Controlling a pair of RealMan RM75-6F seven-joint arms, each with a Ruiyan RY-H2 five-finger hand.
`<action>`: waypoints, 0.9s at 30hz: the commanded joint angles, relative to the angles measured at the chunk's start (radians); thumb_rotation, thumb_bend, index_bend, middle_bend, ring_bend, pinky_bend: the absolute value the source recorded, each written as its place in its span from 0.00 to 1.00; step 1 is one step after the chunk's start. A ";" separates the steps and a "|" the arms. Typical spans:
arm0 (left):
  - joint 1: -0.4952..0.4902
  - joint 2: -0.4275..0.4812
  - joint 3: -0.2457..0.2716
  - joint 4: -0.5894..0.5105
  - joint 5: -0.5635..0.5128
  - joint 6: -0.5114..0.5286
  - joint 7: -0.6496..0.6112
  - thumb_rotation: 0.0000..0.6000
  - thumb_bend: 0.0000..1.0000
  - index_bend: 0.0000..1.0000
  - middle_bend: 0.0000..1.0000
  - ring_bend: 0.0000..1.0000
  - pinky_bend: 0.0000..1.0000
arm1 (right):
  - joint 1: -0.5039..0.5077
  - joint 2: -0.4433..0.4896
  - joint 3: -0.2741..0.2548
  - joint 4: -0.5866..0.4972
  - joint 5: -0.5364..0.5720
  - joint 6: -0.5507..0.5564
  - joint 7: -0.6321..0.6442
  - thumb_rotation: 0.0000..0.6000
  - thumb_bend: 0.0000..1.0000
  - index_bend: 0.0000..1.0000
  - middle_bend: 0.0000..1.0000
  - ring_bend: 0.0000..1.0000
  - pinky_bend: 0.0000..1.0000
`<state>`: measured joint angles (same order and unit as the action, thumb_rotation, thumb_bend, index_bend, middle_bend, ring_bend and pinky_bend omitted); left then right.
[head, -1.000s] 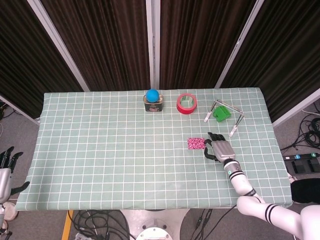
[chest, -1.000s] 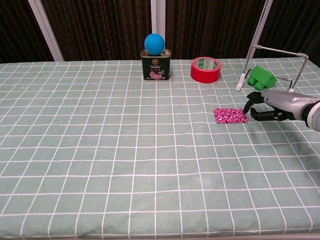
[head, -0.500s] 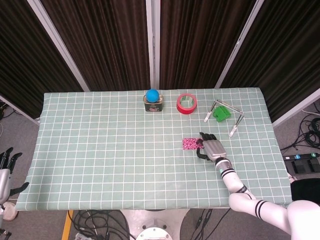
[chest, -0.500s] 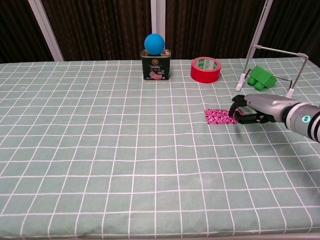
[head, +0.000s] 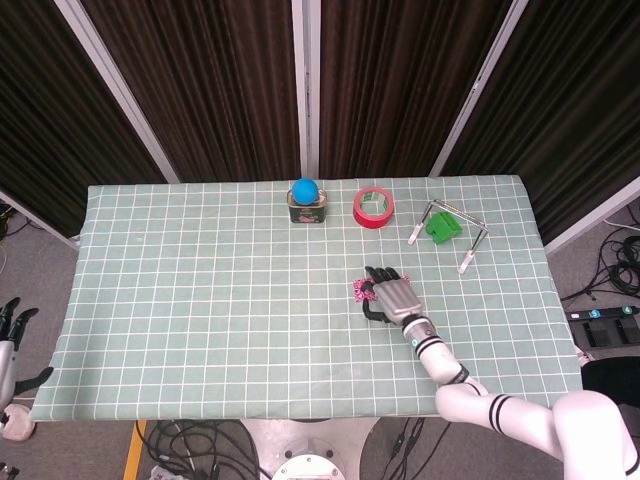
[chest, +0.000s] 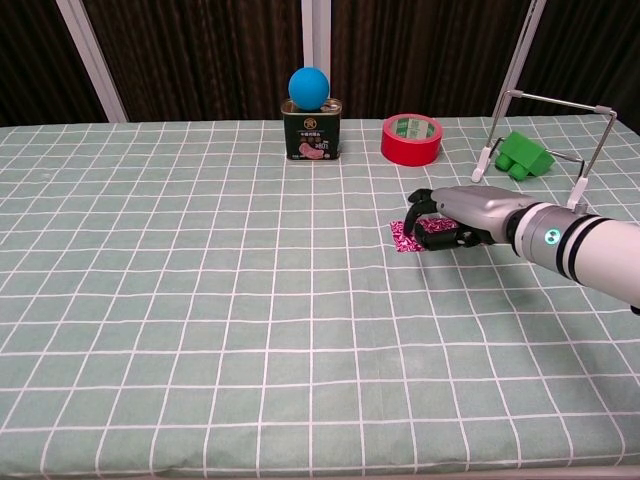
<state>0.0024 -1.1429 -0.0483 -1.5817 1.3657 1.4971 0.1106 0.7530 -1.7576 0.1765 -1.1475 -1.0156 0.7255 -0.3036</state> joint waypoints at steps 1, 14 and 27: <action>0.000 0.000 0.000 0.000 0.001 0.001 -0.001 1.00 0.08 0.23 0.16 0.11 0.15 | -0.009 0.026 0.000 -0.024 -0.002 0.022 0.000 0.24 0.60 0.27 0.00 0.00 0.00; -0.007 -0.006 -0.004 0.001 0.009 -0.003 0.001 1.00 0.08 0.23 0.16 0.11 0.15 | -0.064 0.104 -0.048 -0.038 0.038 0.035 -0.005 0.24 0.60 0.27 0.00 0.00 0.00; -0.002 -0.004 -0.004 -0.003 0.003 -0.001 0.004 1.00 0.08 0.23 0.16 0.11 0.15 | -0.044 0.060 -0.045 -0.007 0.016 0.016 0.016 0.26 0.60 0.27 0.00 0.00 0.00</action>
<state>0.0002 -1.1473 -0.0518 -1.5846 1.3688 1.4958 0.1140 0.7074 -1.6947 0.1314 -1.1529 -0.9972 0.7419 -0.2888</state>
